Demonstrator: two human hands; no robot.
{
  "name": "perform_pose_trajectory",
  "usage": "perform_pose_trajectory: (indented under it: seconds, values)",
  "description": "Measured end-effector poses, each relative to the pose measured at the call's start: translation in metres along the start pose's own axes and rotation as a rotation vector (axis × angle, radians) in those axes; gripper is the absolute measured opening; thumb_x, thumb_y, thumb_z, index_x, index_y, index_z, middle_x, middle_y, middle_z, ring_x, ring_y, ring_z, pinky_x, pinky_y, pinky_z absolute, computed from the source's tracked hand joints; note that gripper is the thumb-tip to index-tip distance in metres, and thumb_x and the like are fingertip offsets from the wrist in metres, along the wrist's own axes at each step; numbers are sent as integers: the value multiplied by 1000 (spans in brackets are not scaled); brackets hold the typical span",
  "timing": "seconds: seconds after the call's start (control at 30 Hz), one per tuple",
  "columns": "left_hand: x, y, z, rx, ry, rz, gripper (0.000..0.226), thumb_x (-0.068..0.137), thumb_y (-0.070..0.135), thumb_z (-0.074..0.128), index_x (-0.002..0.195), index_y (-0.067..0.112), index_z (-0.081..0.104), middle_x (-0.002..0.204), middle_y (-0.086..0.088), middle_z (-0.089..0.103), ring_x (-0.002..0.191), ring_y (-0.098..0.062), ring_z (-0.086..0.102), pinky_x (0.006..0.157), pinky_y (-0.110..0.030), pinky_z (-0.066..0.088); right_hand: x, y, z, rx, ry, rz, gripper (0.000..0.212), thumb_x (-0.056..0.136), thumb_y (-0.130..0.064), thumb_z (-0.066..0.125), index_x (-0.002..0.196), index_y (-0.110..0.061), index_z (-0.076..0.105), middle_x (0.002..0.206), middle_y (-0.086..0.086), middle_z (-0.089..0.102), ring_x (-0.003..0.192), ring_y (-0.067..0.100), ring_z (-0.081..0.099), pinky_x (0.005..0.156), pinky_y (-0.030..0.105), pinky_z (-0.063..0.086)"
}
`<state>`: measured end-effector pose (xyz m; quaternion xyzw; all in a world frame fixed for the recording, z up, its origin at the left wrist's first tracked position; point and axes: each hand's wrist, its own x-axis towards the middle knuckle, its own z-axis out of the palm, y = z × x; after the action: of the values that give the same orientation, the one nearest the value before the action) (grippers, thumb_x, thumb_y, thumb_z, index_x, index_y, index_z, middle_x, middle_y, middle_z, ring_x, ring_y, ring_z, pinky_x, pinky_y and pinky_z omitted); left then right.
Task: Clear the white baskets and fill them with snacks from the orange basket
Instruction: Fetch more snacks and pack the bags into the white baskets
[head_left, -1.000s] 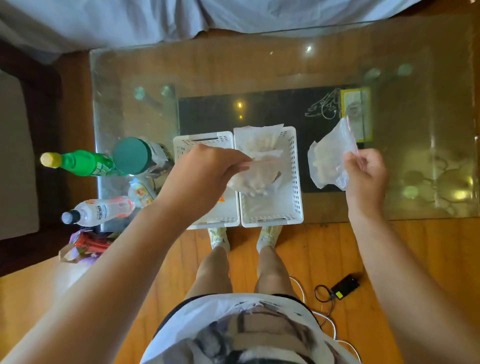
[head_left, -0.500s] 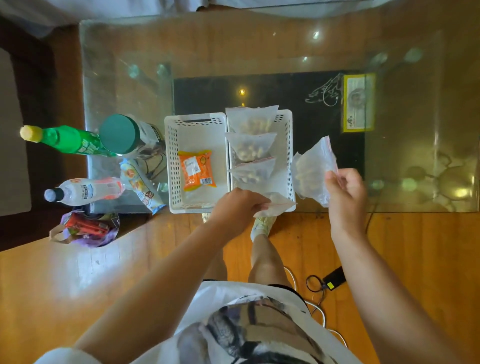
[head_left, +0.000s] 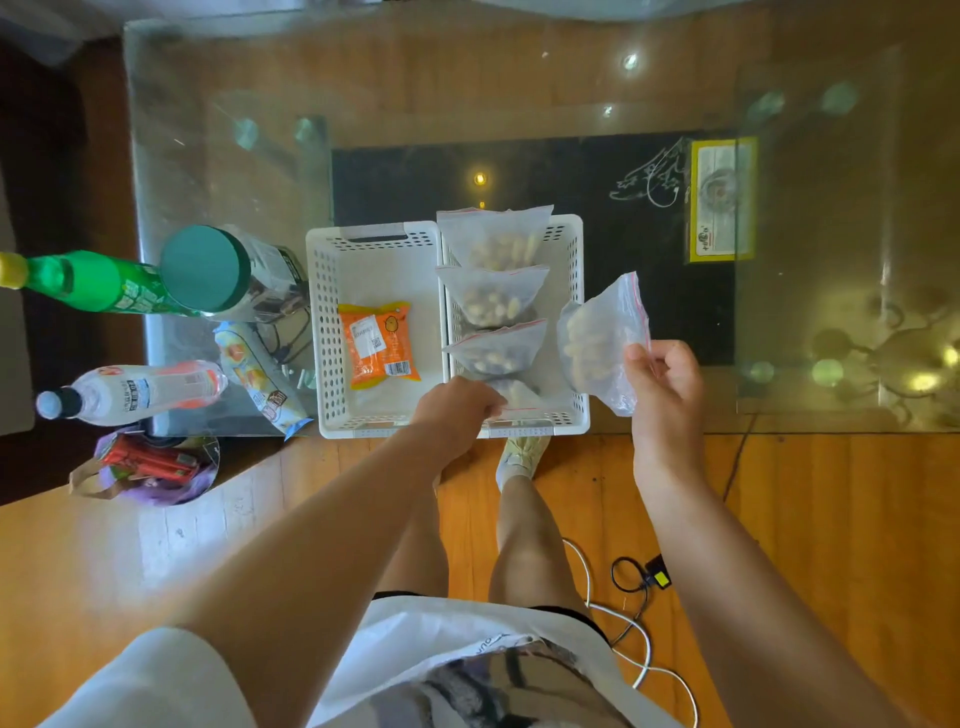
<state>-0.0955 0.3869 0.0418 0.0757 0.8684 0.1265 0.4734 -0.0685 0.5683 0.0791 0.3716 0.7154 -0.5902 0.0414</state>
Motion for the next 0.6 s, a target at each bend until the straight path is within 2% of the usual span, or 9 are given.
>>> perform_pose_trajectory:
  seconds: [0.07,0.17,0.23,0.3,0.37,0.43,0.5,0.6]
  values:
    - [3,1,-4,-4,-8,4,32,97,14,42,119,25,63,121,-4,62,109,-27,57,89,-36,47,2,1,1,12,10,10,11,93,-27,51,96,-17,52,89,-10,58,85,7,59,60,13,46]
    - [3,8,-16,-10,7,46,30,96,28,48,122,25,61,128,-2,61,114,-24,57,92,-35,46,5,1,3,34,28,24,10,93,-27,52,96,-18,52,89,-11,58,85,6,60,62,14,46]
    - [0,15,-26,-61,128,130,29,94,32,51,119,25,63,124,2,64,111,-21,60,90,-35,49,6,1,3,40,36,21,9,93,-28,52,95,-19,52,88,-12,58,84,6,59,61,12,46]
    - [-2,22,-36,-93,336,222,24,94,26,52,113,23,66,120,3,66,106,-19,62,81,-32,50,7,0,2,48,36,20,8,93,-27,52,95,-20,52,88,-12,58,85,6,59,62,13,46]
    - [1,27,-43,-68,450,265,23,93,19,52,110,19,68,125,1,62,113,-20,57,84,-33,49,8,0,3,48,34,22,9,93,-28,52,95,-19,52,89,-11,59,86,7,59,64,15,46]
    - [7,28,-45,-22,413,231,23,93,18,52,110,20,67,137,1,51,125,-20,46,97,-36,44,10,1,4,42,29,22,11,93,-28,52,95,-18,53,89,-9,59,85,7,59,64,16,46]
    - [14,29,-46,34,301,181,24,93,18,51,111,24,66,145,3,42,132,-21,38,107,-39,36,12,1,7,31,20,22,12,93,-29,52,95,-17,53,90,-5,60,83,7,59,63,16,45]
    - [22,28,-42,90,170,163,29,94,16,49,118,25,62,146,4,40,130,-21,42,106,-37,36,16,2,14,27,-3,23,10,93,-26,52,93,-16,52,90,-2,59,85,10,57,67,20,46]
